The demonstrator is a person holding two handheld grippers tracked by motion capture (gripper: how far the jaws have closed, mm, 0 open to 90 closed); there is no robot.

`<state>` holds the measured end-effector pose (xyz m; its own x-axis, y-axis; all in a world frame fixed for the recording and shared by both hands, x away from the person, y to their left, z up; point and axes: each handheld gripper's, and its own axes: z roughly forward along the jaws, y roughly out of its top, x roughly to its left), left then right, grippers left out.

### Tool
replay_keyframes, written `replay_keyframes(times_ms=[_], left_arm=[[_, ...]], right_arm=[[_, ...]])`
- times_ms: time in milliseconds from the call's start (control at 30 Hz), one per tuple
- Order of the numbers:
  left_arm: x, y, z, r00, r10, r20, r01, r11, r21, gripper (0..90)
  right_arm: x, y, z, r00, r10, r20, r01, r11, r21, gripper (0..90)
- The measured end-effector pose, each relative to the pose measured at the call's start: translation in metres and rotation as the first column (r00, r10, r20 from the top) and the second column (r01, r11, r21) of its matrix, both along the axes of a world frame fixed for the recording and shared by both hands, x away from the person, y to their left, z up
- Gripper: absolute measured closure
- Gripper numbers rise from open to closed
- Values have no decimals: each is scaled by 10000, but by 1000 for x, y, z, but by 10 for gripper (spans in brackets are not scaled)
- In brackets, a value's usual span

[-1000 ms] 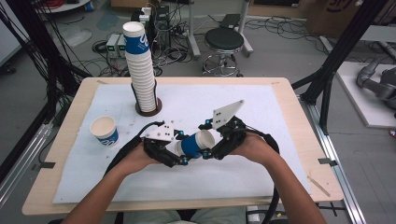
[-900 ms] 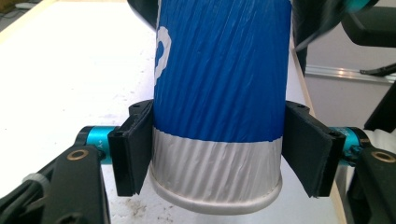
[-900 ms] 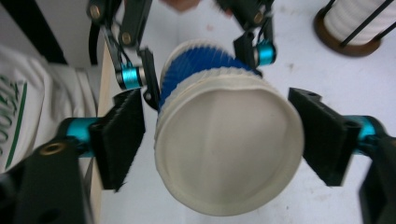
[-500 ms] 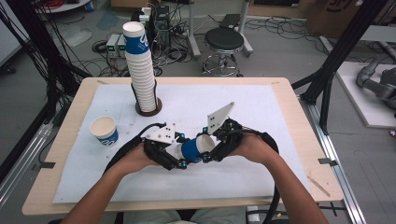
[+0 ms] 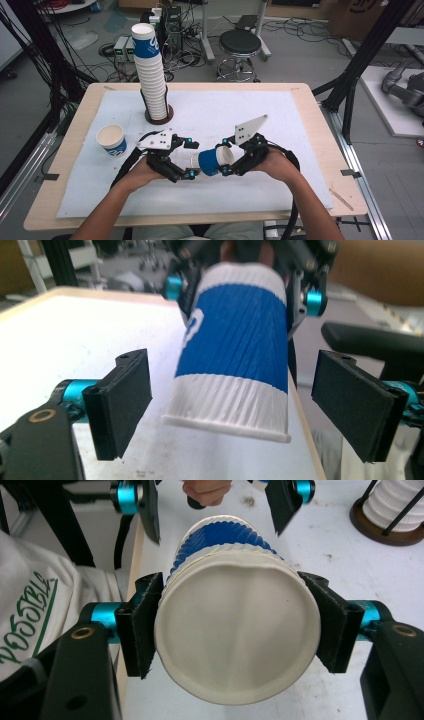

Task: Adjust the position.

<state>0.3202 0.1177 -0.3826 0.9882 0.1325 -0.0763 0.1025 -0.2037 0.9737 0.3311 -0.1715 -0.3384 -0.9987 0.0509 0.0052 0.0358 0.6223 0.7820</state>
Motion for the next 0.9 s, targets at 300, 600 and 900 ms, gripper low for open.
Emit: replay_keyframes(times_ms=[300, 600, 900], left_arm=[[-4, 9, -10, 9993, 362, -105, -371, 9932, -1106, 156], [-8, -1, -19, 9986, 164, -507, -252, 9838, -1774, 132], [-8, -5, -22, 9978, 4, -659, -132, 9808, -1948, 151]], right_arm=[[-5, -21, -21, 9969, -586, -517, 691, 9701, 2326, 317], [-7, -24, -35, 9957, -199, -905, 534, 9210, 3859, 317], [-6, -24, -38, 9928, 18, -1195, 523, 8928, 4474, 317]])
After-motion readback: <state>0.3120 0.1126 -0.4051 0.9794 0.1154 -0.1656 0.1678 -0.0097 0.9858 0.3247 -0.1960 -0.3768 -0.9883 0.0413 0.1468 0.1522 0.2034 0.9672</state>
